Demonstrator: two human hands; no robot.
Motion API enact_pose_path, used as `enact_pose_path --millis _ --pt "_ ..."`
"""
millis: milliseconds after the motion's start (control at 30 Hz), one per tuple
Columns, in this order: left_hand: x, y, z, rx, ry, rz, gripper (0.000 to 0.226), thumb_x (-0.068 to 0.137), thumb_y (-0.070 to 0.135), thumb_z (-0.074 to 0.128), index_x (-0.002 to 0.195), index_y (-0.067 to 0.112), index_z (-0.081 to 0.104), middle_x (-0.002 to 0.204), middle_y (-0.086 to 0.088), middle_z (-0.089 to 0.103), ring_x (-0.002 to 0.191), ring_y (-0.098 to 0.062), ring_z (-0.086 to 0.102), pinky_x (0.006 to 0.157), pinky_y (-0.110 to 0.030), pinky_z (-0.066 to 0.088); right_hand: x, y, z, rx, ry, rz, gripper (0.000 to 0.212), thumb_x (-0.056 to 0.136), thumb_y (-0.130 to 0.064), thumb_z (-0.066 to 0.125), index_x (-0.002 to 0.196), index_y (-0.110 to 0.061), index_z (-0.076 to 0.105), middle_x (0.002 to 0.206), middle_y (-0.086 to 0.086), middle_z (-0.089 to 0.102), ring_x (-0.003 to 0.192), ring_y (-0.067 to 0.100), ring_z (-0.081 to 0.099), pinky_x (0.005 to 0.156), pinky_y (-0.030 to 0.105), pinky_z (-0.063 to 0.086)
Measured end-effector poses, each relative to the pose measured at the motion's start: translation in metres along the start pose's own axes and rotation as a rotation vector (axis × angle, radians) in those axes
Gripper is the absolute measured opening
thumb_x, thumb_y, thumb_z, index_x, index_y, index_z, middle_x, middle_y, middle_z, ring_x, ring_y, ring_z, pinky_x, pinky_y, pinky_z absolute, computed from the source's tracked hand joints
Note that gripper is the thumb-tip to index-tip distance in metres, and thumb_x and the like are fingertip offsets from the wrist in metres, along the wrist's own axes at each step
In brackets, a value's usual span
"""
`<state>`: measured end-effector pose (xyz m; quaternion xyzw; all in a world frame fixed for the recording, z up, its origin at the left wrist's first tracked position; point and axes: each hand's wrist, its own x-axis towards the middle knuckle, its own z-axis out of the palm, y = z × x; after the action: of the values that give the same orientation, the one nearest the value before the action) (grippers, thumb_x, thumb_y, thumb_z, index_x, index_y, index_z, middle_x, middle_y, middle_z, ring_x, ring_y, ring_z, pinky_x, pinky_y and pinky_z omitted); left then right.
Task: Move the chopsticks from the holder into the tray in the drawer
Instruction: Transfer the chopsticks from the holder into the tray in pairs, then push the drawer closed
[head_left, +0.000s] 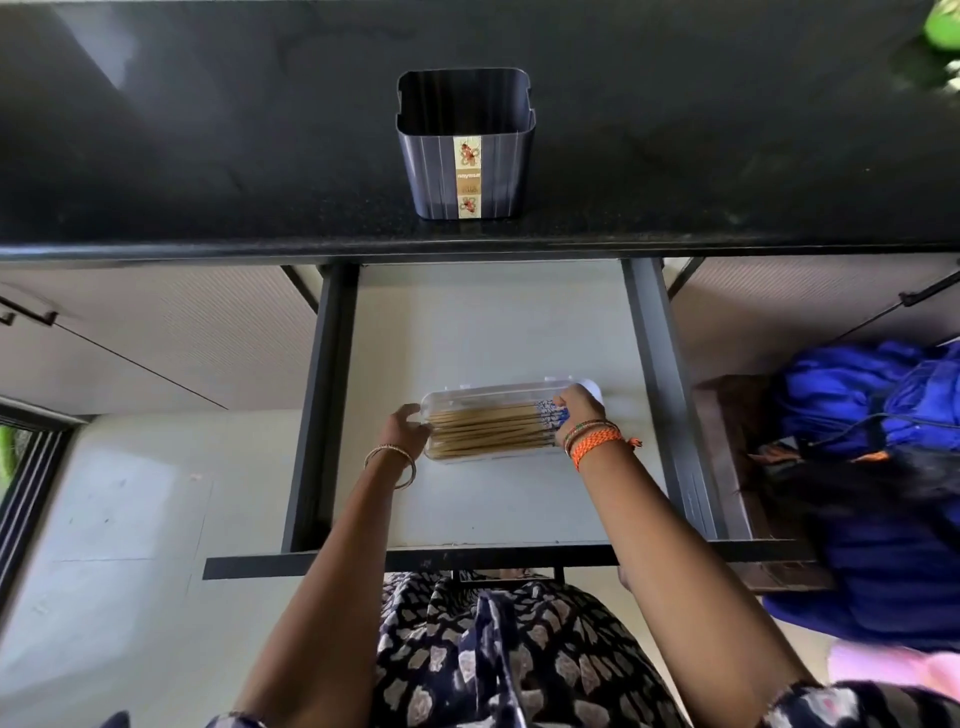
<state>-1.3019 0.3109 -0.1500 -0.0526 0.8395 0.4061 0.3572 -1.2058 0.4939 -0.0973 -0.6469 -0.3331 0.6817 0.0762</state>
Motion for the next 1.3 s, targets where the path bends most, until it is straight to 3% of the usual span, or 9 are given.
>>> enact_pose_path --millis 133,300,467,633,767,833,933,1000,1300 --pt "0.002 0.002 0.002 0.058 0.007 0.076 0.044 0.082 -0.011 0.043 0.123 0.002 0.051 0.077 -0.011 0.057 0.073 -0.024 0.052 0.053 -0.021 0.042 -0.006 0.004 0.001 -0.363 0.038 -0.408 0.012 0.080 -0.001 0.053 0.085 -0.010 0.059 0.086 0.011 0.054 0.068 0.031 0.050 0.070 0.030 0.041" --pt "0.008 0.000 0.003 0.080 0.055 0.045 0.037 0.085 -0.003 0.045 0.118 0.010 0.058 0.096 -0.028 0.068 0.083 -0.038 0.065 0.080 -0.045 0.055 0.013 0.013 -0.023 -1.187 0.171 -0.536 0.055 0.084 -0.007 0.054 0.136 -0.011 0.039 0.136 0.018 0.042 0.127 0.040 0.041 0.099 0.048 0.044" --pt "0.010 0.001 0.007 0.201 0.109 0.065 0.040 0.083 -0.001 0.044 0.119 0.010 0.058 0.106 -0.029 0.066 0.098 -0.041 0.064 0.086 -0.047 0.054 0.022 0.030 -0.046 -1.264 0.170 -0.550 0.058 0.087 0.005 0.045 0.143 -0.010 0.040 0.127 0.023 0.055 0.115 0.041 0.056 0.094 0.041 0.048" --pt "-0.005 -0.006 0.005 0.310 0.146 0.064 0.039 0.085 -0.001 0.045 0.120 0.010 0.057 0.107 -0.027 0.066 0.099 -0.040 0.061 0.086 -0.038 0.052 0.017 0.035 -0.056 -1.208 0.183 -0.484 0.030 0.086 0.004 0.049 0.114 0.006 0.061 0.116 0.027 0.062 0.108 0.042 0.060 0.085 0.039 0.051" --pt "-0.031 -0.004 0.003 0.447 0.138 0.154 0.049 0.089 0.012 0.055 0.135 0.007 0.038 0.126 -0.025 0.056 0.116 -0.038 0.052 0.098 -0.041 0.042 -0.015 0.032 -0.064 -1.385 0.093 -0.603 0.032 0.094 -0.019 0.051 0.121 -0.004 0.057 0.125 0.021 0.056 0.113 0.038 0.057 0.088 0.039 0.050" --pt "-0.062 -0.002 -0.001 0.444 0.052 0.424 0.056 0.086 0.020 0.062 0.135 0.009 0.038 0.129 -0.017 0.055 0.116 -0.029 0.053 0.100 -0.036 0.042 -0.042 0.040 -0.078 -1.465 -0.180 -0.768 0.043 0.090 -0.042 0.056 0.125 -0.017 0.058 0.131 0.010 0.057 0.118 0.029 0.057 0.090 0.035 0.048" --pt "-0.117 -0.006 -0.008 0.517 -0.449 0.673 0.042 0.080 0.025 0.068 0.121 0.020 0.058 0.118 -0.002 0.067 0.101 -0.005 0.060 0.095 -0.028 0.051 -0.082 0.056 -0.103 -1.591 -0.612 -0.743 0.050 0.076 -0.064 0.060 0.114 -0.032 0.066 0.113 -0.006 0.070 0.103 0.014 0.064 0.080 0.029 0.049" --pt "-0.140 -0.010 -0.009 0.679 -0.615 0.732 0.035 0.080 0.018 0.068 0.114 0.023 0.064 0.112 0.003 0.070 0.096 -0.005 0.064 0.089 -0.022 0.052 -0.090 0.064 -0.109 -1.722 -0.584 -0.957 0.036 0.082 -0.054 0.059 0.110 -0.033 0.067 0.102 -0.006 0.072 0.096 0.015 0.065 0.073 0.029 0.046" --pt "-0.126 0.019 -0.003 0.851 -0.426 0.783 0.017 0.082 0.018 0.064 0.095 0.011 0.072 0.088 -0.009 0.074 0.078 -0.023 0.067 0.067 -0.018 0.043 -0.085 0.063 -0.091 -1.710 -0.483 -1.247 0.021 0.083 -0.020 0.060 0.098 -0.014 0.073 0.094 0.006 0.073 0.083 0.023 0.068 0.072 0.029 0.054"
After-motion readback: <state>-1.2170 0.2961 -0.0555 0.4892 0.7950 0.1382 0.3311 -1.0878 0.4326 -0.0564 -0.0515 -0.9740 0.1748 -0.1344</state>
